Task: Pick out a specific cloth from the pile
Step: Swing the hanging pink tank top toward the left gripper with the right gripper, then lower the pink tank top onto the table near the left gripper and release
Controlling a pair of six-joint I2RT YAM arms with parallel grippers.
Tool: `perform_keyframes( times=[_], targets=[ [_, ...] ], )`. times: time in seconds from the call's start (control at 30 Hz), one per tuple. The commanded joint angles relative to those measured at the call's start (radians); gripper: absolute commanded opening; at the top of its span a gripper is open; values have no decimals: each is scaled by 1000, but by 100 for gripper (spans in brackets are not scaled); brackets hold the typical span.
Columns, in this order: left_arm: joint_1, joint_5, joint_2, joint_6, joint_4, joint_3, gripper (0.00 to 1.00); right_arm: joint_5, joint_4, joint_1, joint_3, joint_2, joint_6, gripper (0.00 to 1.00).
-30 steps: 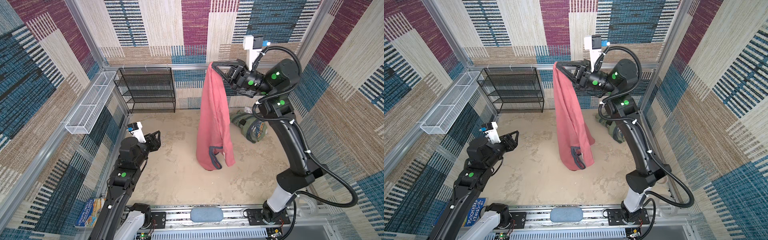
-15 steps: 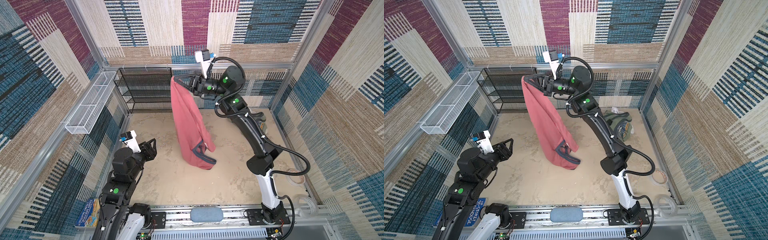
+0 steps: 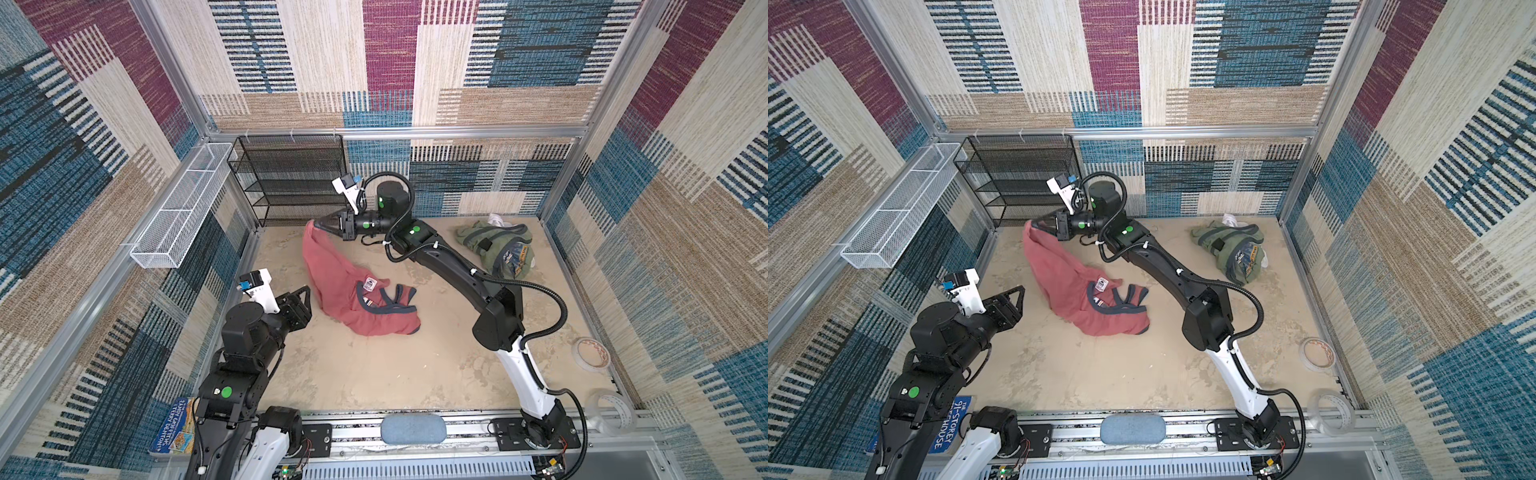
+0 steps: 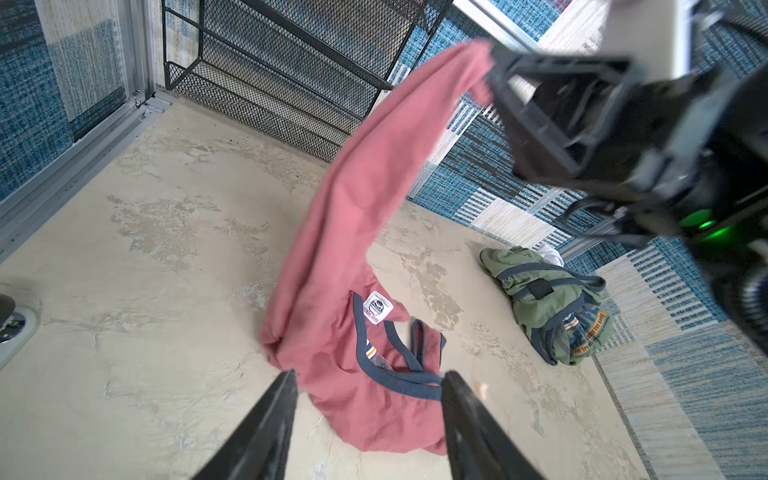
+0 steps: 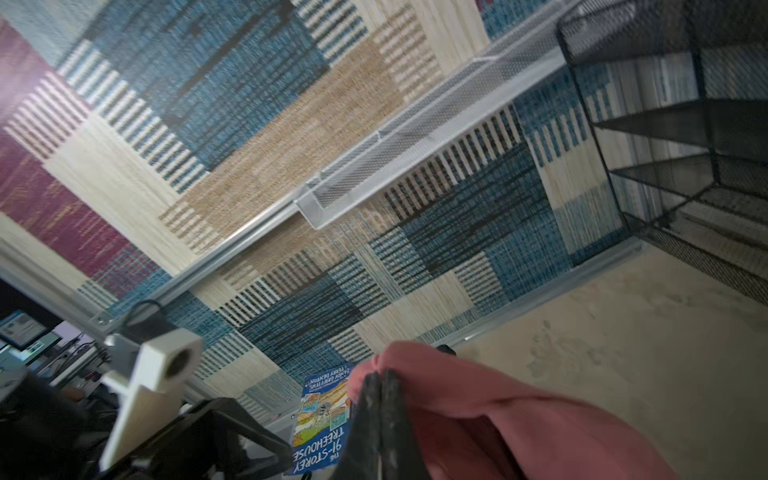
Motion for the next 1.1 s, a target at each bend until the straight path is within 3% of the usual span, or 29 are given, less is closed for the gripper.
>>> perform_keyframes(
  times=[0.0, 0.23, 0.4, 0.53, 0.67, 0.83, 1.07],
  targets=[
    [0, -10, 9, 14, -17, 7, 59, 121, 67, 12, -163, -50, -80, 0],
    [0, 19, 76, 10, 18, 0, 59, 273, 141, 23, -427, -78, -97, 0],
    [0, 49, 135, 4, 116, -40, 59, 347, 233, 26, -628, -136, -97, 10],
    [-3, 78, 212, 4, 176, -38, 58, 414, 261, 26, -756, -197, -93, 42],
    [-22, 100, 305, 10, 231, -39, 57, 483, 300, 26, -875, -283, -100, 55],
    [-97, 76, 388, 25, 278, -33, 57, 567, 308, 20, -1009, -400, -97, 58],
    [-230, 69, 550, 26, 369, -14, 57, 575, 320, -54, -1231, -608, -50, 57]
  ],
)
